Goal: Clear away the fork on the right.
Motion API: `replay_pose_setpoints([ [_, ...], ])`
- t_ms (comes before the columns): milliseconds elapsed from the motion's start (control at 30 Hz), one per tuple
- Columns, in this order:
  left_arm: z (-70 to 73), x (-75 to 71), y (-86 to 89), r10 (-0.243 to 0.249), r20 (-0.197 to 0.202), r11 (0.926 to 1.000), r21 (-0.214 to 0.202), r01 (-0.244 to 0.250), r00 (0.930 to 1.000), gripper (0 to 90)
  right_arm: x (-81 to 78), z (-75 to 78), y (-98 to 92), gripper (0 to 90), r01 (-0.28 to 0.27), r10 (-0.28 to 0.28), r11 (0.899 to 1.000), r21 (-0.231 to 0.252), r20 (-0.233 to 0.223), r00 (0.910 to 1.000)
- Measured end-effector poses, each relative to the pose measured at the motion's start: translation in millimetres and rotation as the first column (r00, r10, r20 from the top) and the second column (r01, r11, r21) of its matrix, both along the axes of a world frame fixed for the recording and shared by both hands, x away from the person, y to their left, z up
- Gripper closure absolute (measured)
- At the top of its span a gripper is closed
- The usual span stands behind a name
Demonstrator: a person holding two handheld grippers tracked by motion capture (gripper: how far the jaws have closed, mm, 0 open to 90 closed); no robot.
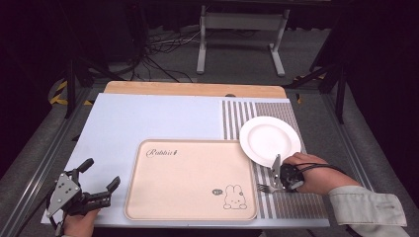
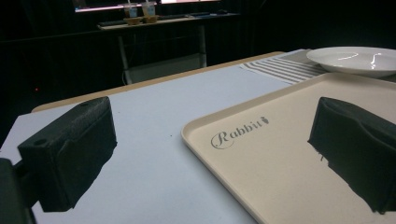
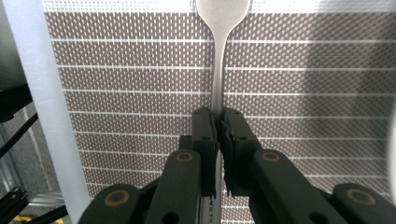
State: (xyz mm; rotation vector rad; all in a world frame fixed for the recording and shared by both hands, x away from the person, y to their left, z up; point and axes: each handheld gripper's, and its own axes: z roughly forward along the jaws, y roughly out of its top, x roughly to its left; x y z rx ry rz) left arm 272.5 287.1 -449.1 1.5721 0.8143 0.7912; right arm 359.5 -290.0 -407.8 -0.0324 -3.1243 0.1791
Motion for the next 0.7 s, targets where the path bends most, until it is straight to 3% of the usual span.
replay_pose_setpoints([
  [433, 0.4, -0.6, 0.3, 0.001, 0.002, 1.0000, -0.005, -0.001, 1.0000, 1.4, -3.2, 32.5, 3.1, 84.9, 0.020, -0.023, 0.998, 0.061, 0.052, 0.9984],
  [700, 0.5, -0.6, 0.2, 0.001, 0.003, 1.0000, -0.004, -0.001, 1.0000, 1.4, -4.7, 52.3, 3.9, 84.9, 0.036, -0.048, 0.991, 0.126, 0.095, 0.9944],
])
